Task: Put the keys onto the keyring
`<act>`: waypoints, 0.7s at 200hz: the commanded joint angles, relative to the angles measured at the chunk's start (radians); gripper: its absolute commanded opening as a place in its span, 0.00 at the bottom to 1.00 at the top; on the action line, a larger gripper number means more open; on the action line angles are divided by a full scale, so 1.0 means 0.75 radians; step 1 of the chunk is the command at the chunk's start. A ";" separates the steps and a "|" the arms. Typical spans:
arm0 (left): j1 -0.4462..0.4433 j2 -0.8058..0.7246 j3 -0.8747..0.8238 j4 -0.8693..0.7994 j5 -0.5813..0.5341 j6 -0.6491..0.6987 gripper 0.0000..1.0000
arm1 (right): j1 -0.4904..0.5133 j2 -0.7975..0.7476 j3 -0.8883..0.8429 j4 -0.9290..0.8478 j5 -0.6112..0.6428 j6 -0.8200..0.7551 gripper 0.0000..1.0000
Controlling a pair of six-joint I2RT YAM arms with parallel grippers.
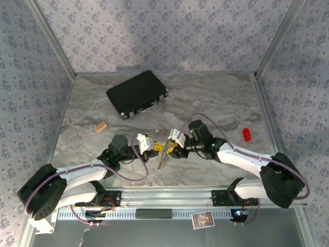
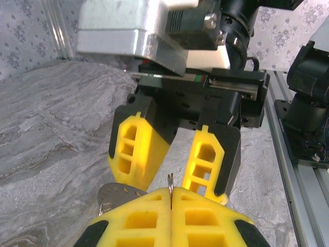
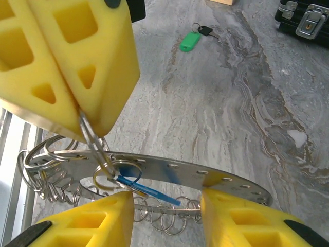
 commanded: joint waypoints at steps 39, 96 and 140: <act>0.006 -0.028 -0.007 0.025 0.003 0.014 0.00 | 0.012 0.080 0.002 0.061 -0.189 0.038 0.38; 0.008 -0.027 -0.006 0.024 0.002 0.018 0.00 | 0.008 0.072 -0.014 0.083 -0.219 0.053 0.33; 0.008 -0.040 -0.010 0.015 -0.014 0.022 0.00 | -0.013 0.056 0.005 0.039 -0.241 0.039 0.22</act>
